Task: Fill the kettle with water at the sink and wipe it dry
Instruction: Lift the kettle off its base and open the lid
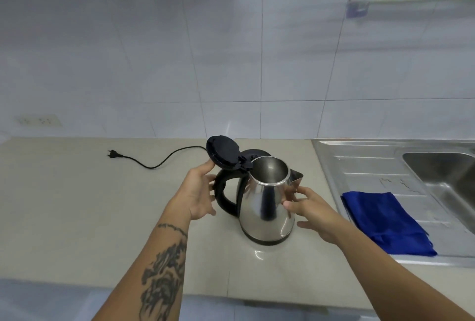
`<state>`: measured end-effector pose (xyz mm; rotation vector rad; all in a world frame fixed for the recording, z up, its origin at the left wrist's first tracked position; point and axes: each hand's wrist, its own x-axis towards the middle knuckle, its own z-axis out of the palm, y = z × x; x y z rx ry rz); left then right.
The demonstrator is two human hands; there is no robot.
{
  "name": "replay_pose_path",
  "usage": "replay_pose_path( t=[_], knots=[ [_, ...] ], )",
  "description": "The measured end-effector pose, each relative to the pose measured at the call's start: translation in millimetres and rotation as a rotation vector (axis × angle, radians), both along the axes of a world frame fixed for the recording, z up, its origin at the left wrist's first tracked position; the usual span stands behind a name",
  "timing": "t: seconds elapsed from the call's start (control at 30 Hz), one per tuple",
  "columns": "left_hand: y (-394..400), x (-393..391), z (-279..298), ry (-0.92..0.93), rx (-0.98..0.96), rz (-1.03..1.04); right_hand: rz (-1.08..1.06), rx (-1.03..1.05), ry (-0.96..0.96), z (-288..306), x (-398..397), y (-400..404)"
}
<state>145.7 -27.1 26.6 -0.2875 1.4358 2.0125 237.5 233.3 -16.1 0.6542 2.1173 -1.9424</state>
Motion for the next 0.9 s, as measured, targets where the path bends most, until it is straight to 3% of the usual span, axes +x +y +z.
replay_pose_path(
  t=[0.2, 0.4, 0.7, 0.9],
  knots=[
    [-8, 2, -33, 0.054, 0.013, -0.004, -0.026, -0.055, -0.010, -3, 3, 0],
    [15, 10, -88, 0.413, -0.427, 0.177, -0.018, -0.034, 0.023, -9, 10, -12],
    [46, 30, -81, 0.582, -0.452, 0.443, -0.022, 0.038, 0.242, 2, 29, 0],
    [99, 42, -51, 0.577, -0.357, 0.419, -0.051, 0.177, 0.436, 34, 52, 51]
  ],
)
